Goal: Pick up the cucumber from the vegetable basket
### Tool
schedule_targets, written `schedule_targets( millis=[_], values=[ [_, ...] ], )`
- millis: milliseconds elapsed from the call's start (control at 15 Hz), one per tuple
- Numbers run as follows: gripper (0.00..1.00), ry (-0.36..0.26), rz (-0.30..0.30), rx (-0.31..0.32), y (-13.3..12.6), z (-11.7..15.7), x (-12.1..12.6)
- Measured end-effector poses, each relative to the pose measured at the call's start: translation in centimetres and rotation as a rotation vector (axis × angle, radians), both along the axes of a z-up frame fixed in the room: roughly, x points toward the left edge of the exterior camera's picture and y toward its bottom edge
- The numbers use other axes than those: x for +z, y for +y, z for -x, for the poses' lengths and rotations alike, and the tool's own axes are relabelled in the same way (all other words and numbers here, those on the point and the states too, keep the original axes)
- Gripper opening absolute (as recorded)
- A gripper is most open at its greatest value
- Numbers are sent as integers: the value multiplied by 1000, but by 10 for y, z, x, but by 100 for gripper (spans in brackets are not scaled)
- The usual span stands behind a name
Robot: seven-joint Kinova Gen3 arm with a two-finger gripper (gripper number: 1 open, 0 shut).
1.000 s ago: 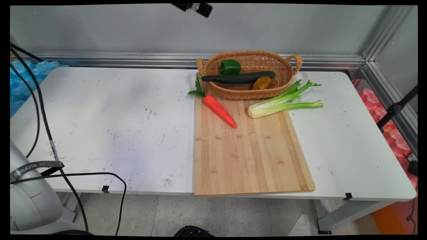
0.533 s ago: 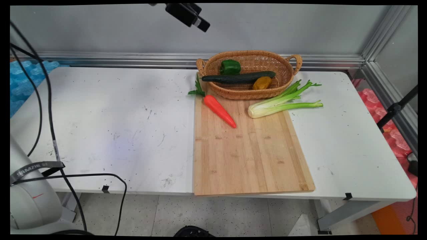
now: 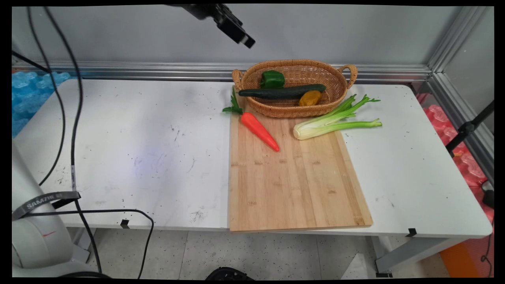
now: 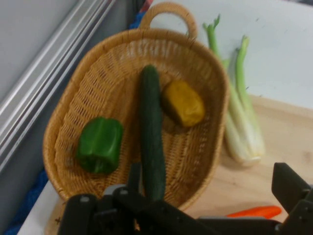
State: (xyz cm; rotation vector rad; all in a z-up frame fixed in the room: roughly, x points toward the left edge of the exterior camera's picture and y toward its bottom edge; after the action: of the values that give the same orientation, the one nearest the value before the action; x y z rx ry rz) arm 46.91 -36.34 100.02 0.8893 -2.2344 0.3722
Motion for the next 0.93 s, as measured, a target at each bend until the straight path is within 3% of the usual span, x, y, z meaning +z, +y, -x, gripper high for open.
schedule_targets(
  millis=[933],
  values=[
    [100, -107, -127, 131, -97, 72, -107]
  ],
)
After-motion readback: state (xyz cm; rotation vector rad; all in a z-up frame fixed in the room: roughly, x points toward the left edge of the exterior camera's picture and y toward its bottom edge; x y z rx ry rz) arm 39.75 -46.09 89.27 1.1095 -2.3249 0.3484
